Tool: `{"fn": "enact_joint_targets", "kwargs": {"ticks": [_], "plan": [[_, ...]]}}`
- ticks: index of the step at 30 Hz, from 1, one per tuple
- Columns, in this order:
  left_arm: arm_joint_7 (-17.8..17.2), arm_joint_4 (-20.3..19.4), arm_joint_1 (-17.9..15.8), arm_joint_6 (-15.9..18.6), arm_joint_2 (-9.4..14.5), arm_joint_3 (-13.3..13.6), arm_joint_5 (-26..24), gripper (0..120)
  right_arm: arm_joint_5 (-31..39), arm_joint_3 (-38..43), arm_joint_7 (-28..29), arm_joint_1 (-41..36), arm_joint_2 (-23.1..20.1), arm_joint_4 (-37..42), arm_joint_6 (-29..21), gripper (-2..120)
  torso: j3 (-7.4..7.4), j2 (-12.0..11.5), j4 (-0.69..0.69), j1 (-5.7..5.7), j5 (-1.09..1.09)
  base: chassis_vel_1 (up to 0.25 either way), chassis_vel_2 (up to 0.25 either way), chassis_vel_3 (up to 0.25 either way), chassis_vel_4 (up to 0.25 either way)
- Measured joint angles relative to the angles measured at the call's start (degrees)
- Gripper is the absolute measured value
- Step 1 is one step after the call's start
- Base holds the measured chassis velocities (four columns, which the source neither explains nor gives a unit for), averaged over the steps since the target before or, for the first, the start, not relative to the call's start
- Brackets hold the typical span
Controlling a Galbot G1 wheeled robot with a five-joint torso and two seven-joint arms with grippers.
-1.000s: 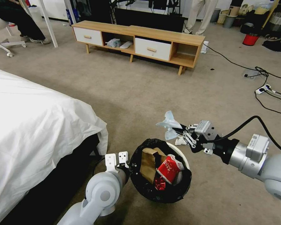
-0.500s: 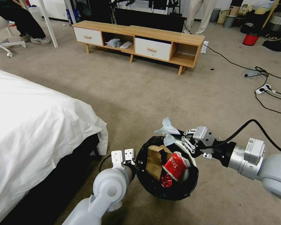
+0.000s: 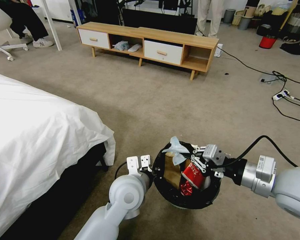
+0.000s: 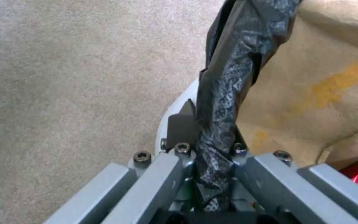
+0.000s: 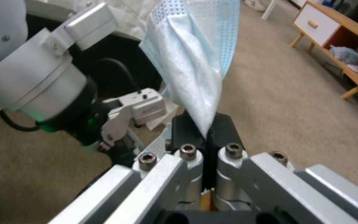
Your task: Pick up the trash bin, then pick up the garbage from the floor and place it into the trash bin.
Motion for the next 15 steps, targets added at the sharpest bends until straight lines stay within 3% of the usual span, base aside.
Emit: {"fn": "enact_joint_targets", "kwargs": {"ticks": [15], "plan": [[-0.05, -0.73, 0.62, 0.01, -0.66, -0.53, 0.21, 1, -4.51, -3.31, -0.86, 0.06, 1.77, -3.25, 1.07, 0, 0.00, 0.00, 0.00, 0.00, 0.00, 0.000, 0.000, 0.000, 0.000]]}}
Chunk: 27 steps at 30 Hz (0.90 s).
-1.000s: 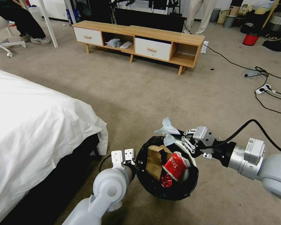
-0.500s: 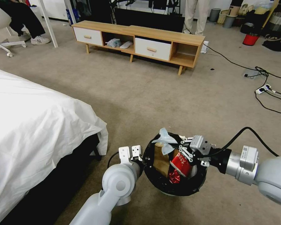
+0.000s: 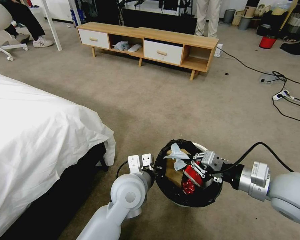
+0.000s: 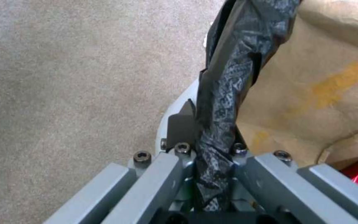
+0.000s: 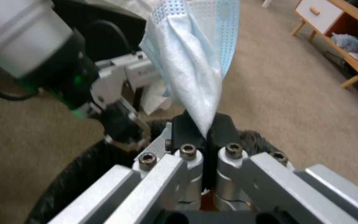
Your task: Pick up the trash bin, then pick up the garbage from the floor and place it into the trash bin.
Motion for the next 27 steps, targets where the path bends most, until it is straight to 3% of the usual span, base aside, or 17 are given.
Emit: {"fn": "enact_joint_targets", "kwargs": {"ticks": [16, 27], "plan": [[-0.01, -1.17, 1.16, 0.00, 0.12, -0.48, -0.15, 1, -2.53, -1.80, 0.79, 0.13, 1.58, -1.79, 0.30, 0, 0.00, 0.00, 0.00, 0.00, 0.00, 0.000, 0.000, 0.000, 0.000], [0.00, -1.36, 1.19, 0.00, 0.00, -0.56, -0.36, 1, -2.89, -2.38, 1.57, 0.48, 2.27, -2.40, 0.24, 39, 0.00, 0.00, 0.01, 0.00, 0.00, 0.000, 0.000, 0.000, 0.000]]}}
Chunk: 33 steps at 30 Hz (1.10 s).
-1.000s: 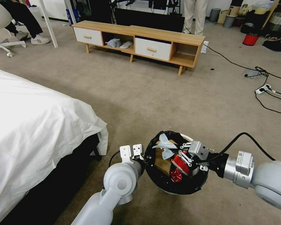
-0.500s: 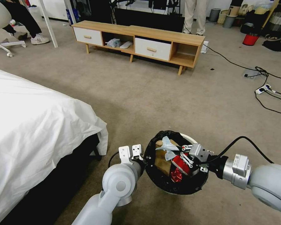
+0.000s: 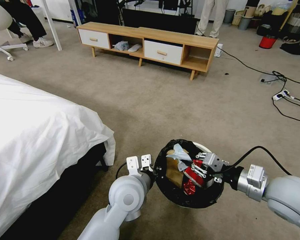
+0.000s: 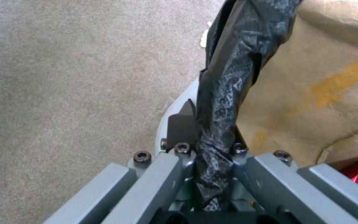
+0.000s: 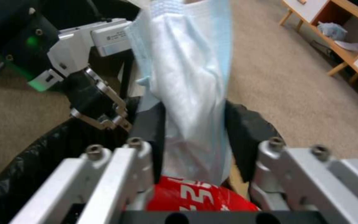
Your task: Pick up the trash bin, then pick up the garbage from the floor and place it into the trash bin.
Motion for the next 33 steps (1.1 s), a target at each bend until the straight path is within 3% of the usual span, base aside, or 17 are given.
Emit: {"fn": "enact_joint_targets", "kwargs": {"ticks": [3, 5, 6, 9, 33], "plan": [[0.00, -0.03, -0.03, 0.00, 0.02, 0.00, -0.09, 1, -0.09, -0.05, 0.11, 0.01, 0.15, -0.18, -0.07, 54, 0.00, 0.00, 0.00, 0.00, 0.00, 0.000, 0.000, 0.000, 0.000], [0.00, -0.03, -0.03, 0.00, 0.02, 0.00, -0.09, 1, -0.09, -0.05, 0.11, 0.01, 0.15, -0.18, -0.07, 54, 0.00, 0.00, 0.00, 0.00, 0.00, 0.000, 0.000, 0.000, 0.000], [0.00, -0.04, -0.11, 0.00, -0.08, 0.02, -0.17, 1, -0.11, -0.05, 0.11, 0.02, 0.20, -0.27, -0.07, 64, 0.00, 0.00, 0.00, 0.00, 0.00, 0.000, 0.000, 0.000, 0.000], [0.01, -0.05, -0.13, 0.00, -0.10, 0.03, -0.19, 1, -0.19, -0.05, 0.13, -0.01, 0.21, -0.44, -0.08, 70, 0.00, 0.00, 0.00, 0.00, 0.00, 0.000, 0.000, 0.000, 0.000], [0.03, -0.56, 0.43, 0.00, 0.17, -0.43, -0.05, 1, -0.75, -0.03, 0.30, -0.54, 0.67, -0.61, -0.11, 73, 0.00, 0.00, 0.00, 0.00, 0.00, 0.000, 0.000, 0.000, 0.000]]}}
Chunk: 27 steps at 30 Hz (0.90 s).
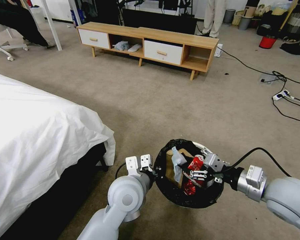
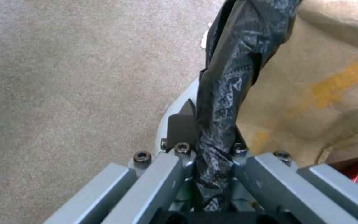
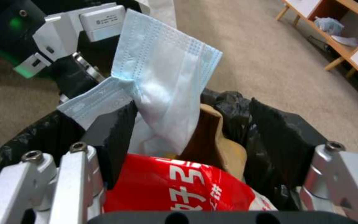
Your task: Pick up the trash bin, then pick up the garbage from the floor and place it into the trash bin.
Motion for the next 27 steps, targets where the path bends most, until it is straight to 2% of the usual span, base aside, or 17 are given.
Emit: {"fn": "enact_joint_targets", "kwargs": {"ticks": [19, 25, 27], "plan": [[0.01, -0.77, 2.22, 0.00, 0.66, -1.90, 1.00, 1, 3.27, 6.60, -0.23, -1.23, -1.66, 2.72, -0.09, 73, 0.00, 0.00, 0.00, 0.00, 0.00, 0.000, 0.000, 0.000, 0.000], [0.01, -1.43, 3.76, 0.00, 2.32, -3.00, 1.49, 1, 5.07, 8.21, 0.27, -0.99, -1.75, 3.27, -0.09, 73, 0.00, 0.00, 0.00, 0.00, -0.01, 0.000, 0.000, 0.000, 0.000], [0.17, -1.91, 5.09, 0.00, 3.24, -4.17, 1.93, 1, 5.86, 8.83, 0.55, -0.78, -1.76, 3.51, -0.09, 73, 0.00, 0.00, 0.00, 0.00, -0.01, 0.000, 0.000, 0.000, 0.000]]}}
